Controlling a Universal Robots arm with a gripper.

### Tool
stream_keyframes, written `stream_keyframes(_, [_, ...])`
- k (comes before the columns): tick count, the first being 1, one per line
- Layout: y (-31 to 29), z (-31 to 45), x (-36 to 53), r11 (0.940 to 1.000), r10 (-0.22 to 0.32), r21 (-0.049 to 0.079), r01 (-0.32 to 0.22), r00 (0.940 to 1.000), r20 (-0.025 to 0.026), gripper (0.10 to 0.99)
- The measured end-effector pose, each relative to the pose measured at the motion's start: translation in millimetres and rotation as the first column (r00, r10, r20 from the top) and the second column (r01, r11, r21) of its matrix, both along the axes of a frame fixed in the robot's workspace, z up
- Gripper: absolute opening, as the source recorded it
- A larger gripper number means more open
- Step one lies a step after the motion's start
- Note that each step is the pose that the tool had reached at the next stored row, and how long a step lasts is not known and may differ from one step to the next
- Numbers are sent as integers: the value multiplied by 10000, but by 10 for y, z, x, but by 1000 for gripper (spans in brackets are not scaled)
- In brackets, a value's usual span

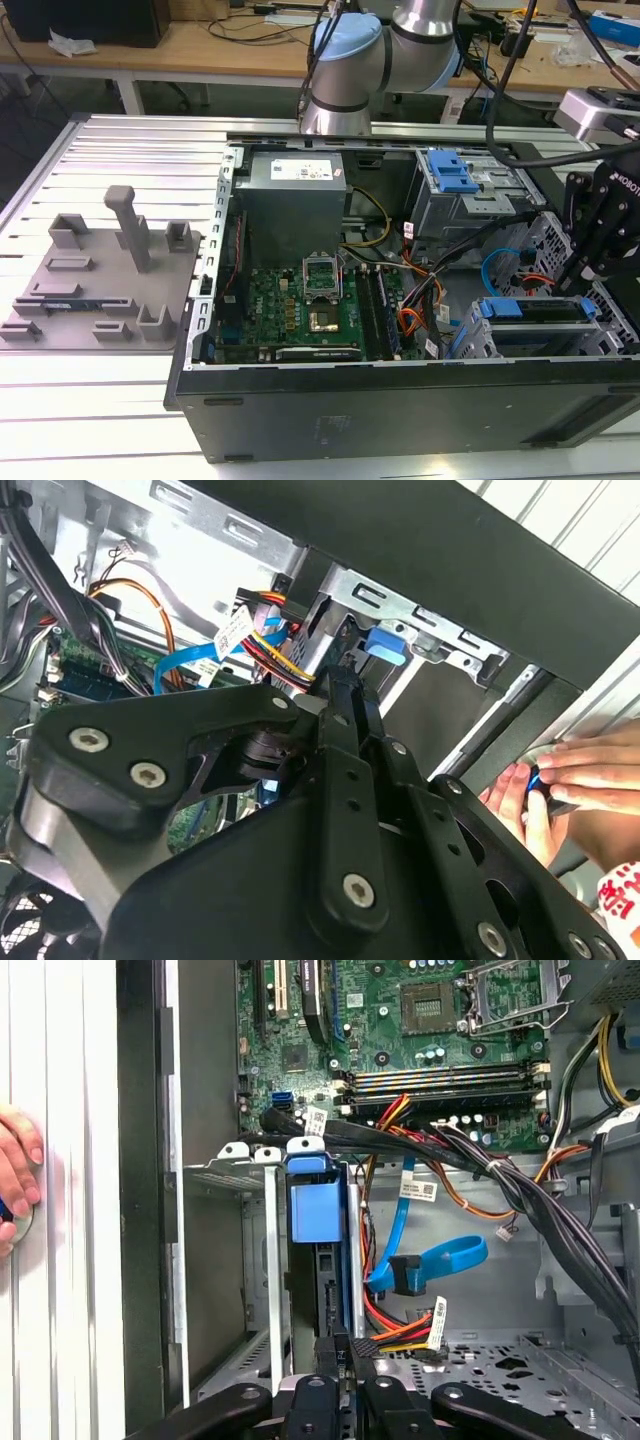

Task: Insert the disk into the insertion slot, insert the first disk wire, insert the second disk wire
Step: 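Insert the first disk wire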

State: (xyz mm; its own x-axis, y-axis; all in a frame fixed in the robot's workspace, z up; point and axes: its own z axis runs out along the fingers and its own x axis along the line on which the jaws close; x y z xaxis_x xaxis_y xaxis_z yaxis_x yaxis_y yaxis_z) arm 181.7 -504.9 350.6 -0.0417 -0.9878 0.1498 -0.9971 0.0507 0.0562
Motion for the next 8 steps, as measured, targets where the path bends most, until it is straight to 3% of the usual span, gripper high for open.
stream_keyframes(8, [-1, -5, -1, 9996, -285, 0, 285, 9996, 0, 165])
